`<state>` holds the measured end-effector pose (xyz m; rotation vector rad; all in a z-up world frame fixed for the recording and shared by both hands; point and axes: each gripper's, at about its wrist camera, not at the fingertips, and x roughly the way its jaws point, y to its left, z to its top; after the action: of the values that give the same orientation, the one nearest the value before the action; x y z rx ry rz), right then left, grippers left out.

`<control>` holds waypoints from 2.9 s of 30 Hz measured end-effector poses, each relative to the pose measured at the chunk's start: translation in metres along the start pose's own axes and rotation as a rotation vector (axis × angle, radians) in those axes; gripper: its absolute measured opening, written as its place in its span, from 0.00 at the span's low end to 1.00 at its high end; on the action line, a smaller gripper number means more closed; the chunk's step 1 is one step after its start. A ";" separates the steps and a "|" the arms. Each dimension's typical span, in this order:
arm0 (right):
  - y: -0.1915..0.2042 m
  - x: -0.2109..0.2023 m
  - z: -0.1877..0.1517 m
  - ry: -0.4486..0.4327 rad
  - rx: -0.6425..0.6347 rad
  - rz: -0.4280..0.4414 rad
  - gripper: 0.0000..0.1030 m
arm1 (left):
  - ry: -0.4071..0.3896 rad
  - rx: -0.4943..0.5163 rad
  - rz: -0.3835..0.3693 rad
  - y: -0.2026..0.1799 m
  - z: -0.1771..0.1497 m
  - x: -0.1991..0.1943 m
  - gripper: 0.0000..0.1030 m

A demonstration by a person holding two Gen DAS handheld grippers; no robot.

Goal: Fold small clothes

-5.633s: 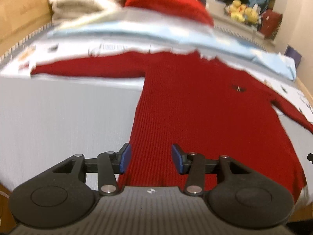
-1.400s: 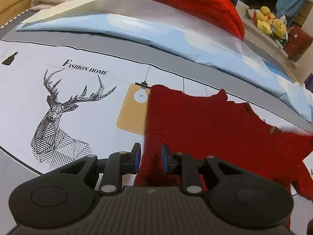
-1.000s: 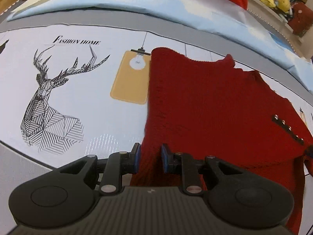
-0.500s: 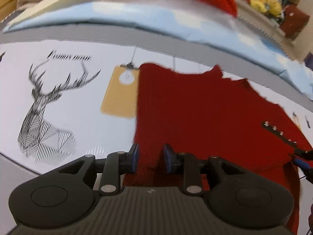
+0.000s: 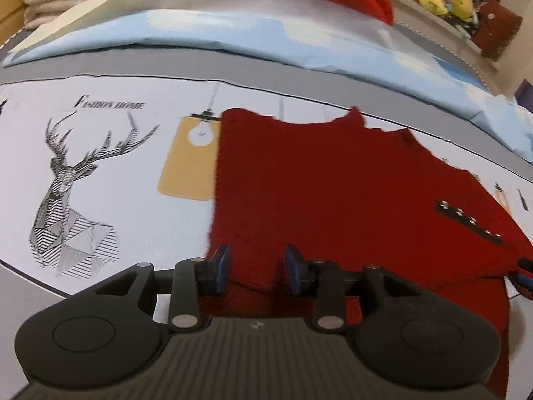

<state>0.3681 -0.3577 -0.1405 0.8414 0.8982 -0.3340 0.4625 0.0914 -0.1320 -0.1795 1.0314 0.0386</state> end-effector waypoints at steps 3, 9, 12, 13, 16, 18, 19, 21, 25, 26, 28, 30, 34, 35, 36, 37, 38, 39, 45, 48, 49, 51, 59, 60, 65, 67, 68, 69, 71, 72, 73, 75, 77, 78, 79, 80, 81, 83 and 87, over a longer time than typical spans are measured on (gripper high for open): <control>-0.020 -0.008 0.015 -0.032 0.021 -0.021 0.29 | -0.003 0.035 -0.021 -0.012 -0.004 -0.002 0.38; -0.079 -0.025 0.057 -0.098 0.110 -0.062 0.30 | -0.017 0.046 -0.042 -0.021 -0.005 -0.007 0.39; -0.119 -0.026 0.076 -0.143 0.196 -0.106 0.30 | -0.015 0.045 -0.048 -0.020 -0.005 -0.007 0.39; -0.133 -0.027 0.082 -0.153 0.227 -0.123 0.30 | -0.014 0.045 -0.048 -0.020 -0.005 -0.007 0.39; -0.162 -0.025 0.095 -0.172 0.296 -0.153 0.31 | -0.011 0.043 -0.053 -0.021 -0.005 -0.006 0.39; -0.174 -0.021 0.100 -0.173 0.321 -0.154 0.32 | -0.009 0.046 -0.057 -0.022 -0.006 -0.006 0.39; -0.179 -0.018 0.101 -0.175 0.341 -0.148 0.32 | -0.009 0.048 -0.057 -0.023 -0.006 -0.005 0.39; -0.186 -0.014 0.102 -0.173 0.380 -0.150 0.32 | -0.006 0.055 -0.059 -0.024 -0.007 -0.005 0.39; -0.186 -0.015 0.104 -0.180 0.389 -0.155 0.31 | -0.008 0.057 -0.061 -0.025 -0.007 -0.005 0.39; -0.185 -0.017 0.105 -0.189 0.389 -0.153 0.27 | -0.009 0.054 -0.062 -0.024 -0.006 -0.005 0.39; -0.183 -0.017 0.108 -0.204 0.377 -0.127 0.13 | -0.011 0.047 -0.063 -0.022 -0.006 -0.006 0.39; -0.172 -0.025 0.112 -0.249 0.335 -0.135 0.11 | -0.014 0.047 -0.063 -0.020 -0.005 -0.007 0.39; -0.108 -0.051 0.111 -0.419 0.092 -0.159 0.11 | -0.022 0.042 -0.059 -0.014 -0.003 -0.011 0.39; -0.088 -0.057 0.107 -0.455 0.020 -0.146 0.11 | -0.025 0.036 -0.056 -0.011 -0.002 -0.012 0.39; -0.061 -0.064 0.099 -0.495 -0.081 -0.122 0.11 | -0.028 0.030 -0.054 -0.009 -0.001 -0.013 0.39; -0.031 -0.071 0.086 -0.534 -0.202 -0.084 0.11 | -0.031 0.024 -0.051 -0.007 0.000 -0.014 0.39; -0.002 -0.076 0.072 -0.559 -0.309 -0.035 0.11 | -0.033 0.020 -0.048 -0.004 0.001 -0.015 0.39; 0.028 -0.081 0.050 -0.574 -0.425 0.044 0.11 | -0.036 0.016 -0.045 -0.002 0.001 -0.016 0.39; 0.131 -0.064 -0.080 -0.250 -0.835 0.469 0.13 | -0.034 -0.023 -0.045 0.007 0.005 -0.014 0.39; 0.144 -0.023 -0.127 0.092 -0.937 0.466 0.14 | -0.026 -0.049 -0.053 0.013 0.006 -0.012 0.39; 0.143 -0.014 -0.137 0.165 -0.967 0.428 0.14 | -0.024 -0.059 -0.056 0.015 0.007 -0.011 0.39; 0.138 -0.004 -0.141 0.206 -0.991 0.363 0.15 | -0.019 -0.082 -0.064 0.018 0.008 -0.009 0.39; 0.121 0.005 -0.079 0.141 -0.726 0.209 0.30 | -0.011 -0.218 -0.183 0.033 0.005 0.006 0.37; 0.115 0.008 -0.075 0.143 -0.687 0.182 0.30 | -0.002 -0.266 -0.223 0.038 0.004 0.010 0.37; 0.083 0.031 -0.050 0.186 -0.491 0.071 0.30 | 0.089 -0.468 -0.352 0.053 -0.005 0.038 0.37; 0.073 0.037 -0.044 0.205 -0.434 0.061 0.33 | 0.125 -0.504 -0.360 0.053 -0.008 0.047 0.37; 0.071 0.041 -0.044 0.216 -0.415 0.066 0.36 | 0.122 -0.511 -0.360 0.052 -0.009 0.050 0.38; 0.070 0.042 -0.043 0.222 -0.402 0.068 0.36 | 0.113 -0.512 -0.354 0.052 -0.009 0.051 0.38; 0.071 0.042 -0.043 0.222 -0.407 0.069 0.36 | 0.090 -0.537 -0.343 0.053 -0.010 0.053 0.38; 0.072 0.041 -0.044 0.219 -0.416 0.068 0.36 | 0.080 -0.556 -0.338 0.055 -0.010 0.053 0.38; 0.074 0.040 -0.043 0.218 -0.423 0.067 0.36 | 0.073 -0.569 -0.335 0.056 -0.010 0.054 0.38; 0.076 0.038 -0.042 0.220 -0.423 0.078 0.36 | 0.055 -0.573 -0.319 0.056 -0.010 0.053 0.33; 0.079 0.034 -0.043 0.222 -0.430 0.089 0.36 | 0.022 -0.535 -0.277 0.052 -0.008 0.049 0.09; 0.081 0.032 -0.043 0.220 -0.437 0.091 0.36 | -0.009 -0.496 -0.256 0.049 -0.006 0.043 0.09; 0.082 0.030 -0.044 0.216 -0.444 0.094 0.36 | -0.042 -0.456 -0.247 0.046 -0.003 0.036 0.09; 0.084 0.027 -0.044 0.209 -0.452 0.096 0.36 | -0.083 -0.417 -0.239 0.041 0.001 0.026 0.09; 0.086 0.024 -0.044 0.198 -0.462 0.099 0.36 | -0.122 -0.389 -0.232 0.037 0.004 0.017 0.08; 0.090 0.018 -0.044 0.165 -0.495 0.112 0.36 | -0.219 -0.331 -0.211 0.031 0.009 -0.002 0.08; 0.094 0.015 -0.043 0.098 -0.565 0.107 0.36 | -0.230 -0.281 -0.175 0.027 0.013 -0.003 0.12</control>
<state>0.4079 -0.2635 -0.1197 0.3812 0.9702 0.0602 0.4687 0.1203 -0.1268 -0.5095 0.7744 0.0439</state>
